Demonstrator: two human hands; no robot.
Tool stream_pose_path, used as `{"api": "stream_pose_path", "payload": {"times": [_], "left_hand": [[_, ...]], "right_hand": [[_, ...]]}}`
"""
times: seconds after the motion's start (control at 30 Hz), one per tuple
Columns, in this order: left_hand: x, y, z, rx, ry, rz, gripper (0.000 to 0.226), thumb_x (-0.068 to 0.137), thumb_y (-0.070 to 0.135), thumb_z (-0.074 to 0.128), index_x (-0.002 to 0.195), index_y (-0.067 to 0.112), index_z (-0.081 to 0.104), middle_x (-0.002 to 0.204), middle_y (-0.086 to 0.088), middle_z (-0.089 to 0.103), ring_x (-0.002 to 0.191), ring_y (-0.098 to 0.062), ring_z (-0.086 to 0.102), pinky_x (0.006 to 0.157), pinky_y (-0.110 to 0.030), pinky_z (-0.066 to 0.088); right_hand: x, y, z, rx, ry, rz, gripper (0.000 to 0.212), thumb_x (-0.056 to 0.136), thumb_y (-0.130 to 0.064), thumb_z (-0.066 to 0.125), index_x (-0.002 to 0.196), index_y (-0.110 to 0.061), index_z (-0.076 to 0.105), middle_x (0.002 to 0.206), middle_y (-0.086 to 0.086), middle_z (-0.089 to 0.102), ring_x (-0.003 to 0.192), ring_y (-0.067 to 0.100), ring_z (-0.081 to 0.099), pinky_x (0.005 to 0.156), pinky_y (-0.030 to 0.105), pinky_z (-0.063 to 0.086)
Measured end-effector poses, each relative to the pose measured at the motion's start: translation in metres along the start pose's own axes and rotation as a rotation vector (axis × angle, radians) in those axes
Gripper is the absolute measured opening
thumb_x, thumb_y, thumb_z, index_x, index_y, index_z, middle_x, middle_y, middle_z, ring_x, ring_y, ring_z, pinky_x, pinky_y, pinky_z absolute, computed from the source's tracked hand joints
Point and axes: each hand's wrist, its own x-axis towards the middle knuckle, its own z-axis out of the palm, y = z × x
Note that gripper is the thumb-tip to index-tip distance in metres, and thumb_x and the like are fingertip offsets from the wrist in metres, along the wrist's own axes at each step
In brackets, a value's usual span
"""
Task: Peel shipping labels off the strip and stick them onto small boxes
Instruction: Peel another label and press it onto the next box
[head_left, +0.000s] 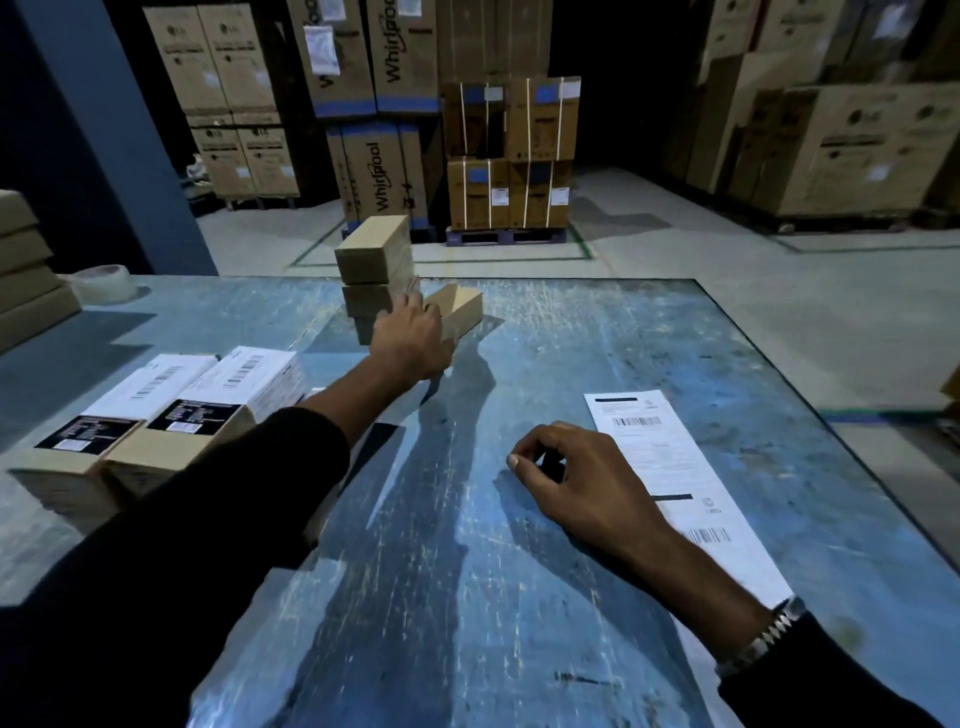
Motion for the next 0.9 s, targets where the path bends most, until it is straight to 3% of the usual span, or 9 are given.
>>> {"api": "stream_pose_path", "payload": {"times": [0.13,0.33,0.5,0.63,0.73,0.9], "left_hand": [[0.020,0.003,0.022,-0.051,0.025,-0.054,0.062,0.100,0.049,0.061,0.150,0.015,0.046,0.154,-0.022,0.047,0.144,-0.039,0.040,0.114,-0.057,0.035],[0.028,0.009,0.030,-0.159,0.048,-0.100,0.051,0.095,0.027,0.062,0.144,0.024,0.047,0.143,-0.020,0.060,0.134,-0.043,0.051,0.114,-0.064,0.034],[0.009,0.013,0.014,-0.187,0.010,-0.078,0.053,0.089,0.042,0.077,0.130,0.022,0.051,0.138,-0.022,0.058,0.131,-0.043,0.049,0.108,-0.060,0.042],[-0.035,0.021,-0.001,-0.193,0.016,0.073,0.049,0.090,0.044,0.078,0.121,0.018,0.052,0.128,-0.021,0.060,0.121,-0.041,0.053,0.098,-0.053,0.050],[-0.078,0.020,-0.010,-0.235,0.034,0.207,0.044,0.090,0.043,0.078,0.115,0.017,0.053,0.119,-0.017,0.061,0.110,-0.037,0.054,0.090,-0.048,0.052],[-0.144,-0.004,-0.018,-0.482,-0.008,0.382,0.046,0.078,0.037,0.088,0.113,0.030,0.060,0.113,0.006,0.059,0.105,-0.020,0.053,0.083,-0.039,0.048]], "right_hand": [[0.002,-0.001,0.002,-0.019,-0.017,-0.005,0.010,0.099,-0.038,0.072,0.090,-0.034,0.073,0.088,-0.016,0.069,0.080,0.000,0.065,0.067,0.018,0.048],[0.007,-0.004,0.007,-0.019,-0.021,-0.024,0.011,0.099,-0.040,0.071,0.091,-0.033,0.074,0.088,-0.018,0.068,0.079,0.000,0.065,0.071,0.029,0.056],[0.009,-0.005,0.000,0.008,0.063,0.042,0.011,0.098,-0.036,0.073,0.088,-0.030,0.075,0.089,-0.017,0.072,0.078,0.003,0.067,0.072,0.032,0.056],[0.013,0.001,-0.010,0.081,0.207,0.171,0.011,0.098,-0.032,0.072,0.089,-0.028,0.075,0.090,-0.016,0.075,0.078,0.003,0.068,0.078,0.036,0.058],[0.011,0.001,-0.015,0.110,0.226,0.210,0.007,0.099,-0.034,0.072,0.100,-0.027,0.074,0.101,-0.013,0.074,0.084,0.003,0.068,0.081,0.039,0.059],[0.010,-0.004,-0.019,0.145,0.266,0.247,0.040,0.101,-0.047,0.070,0.135,-0.029,0.064,0.133,-0.008,0.059,0.117,0.010,0.059,0.090,0.031,0.051]]}}
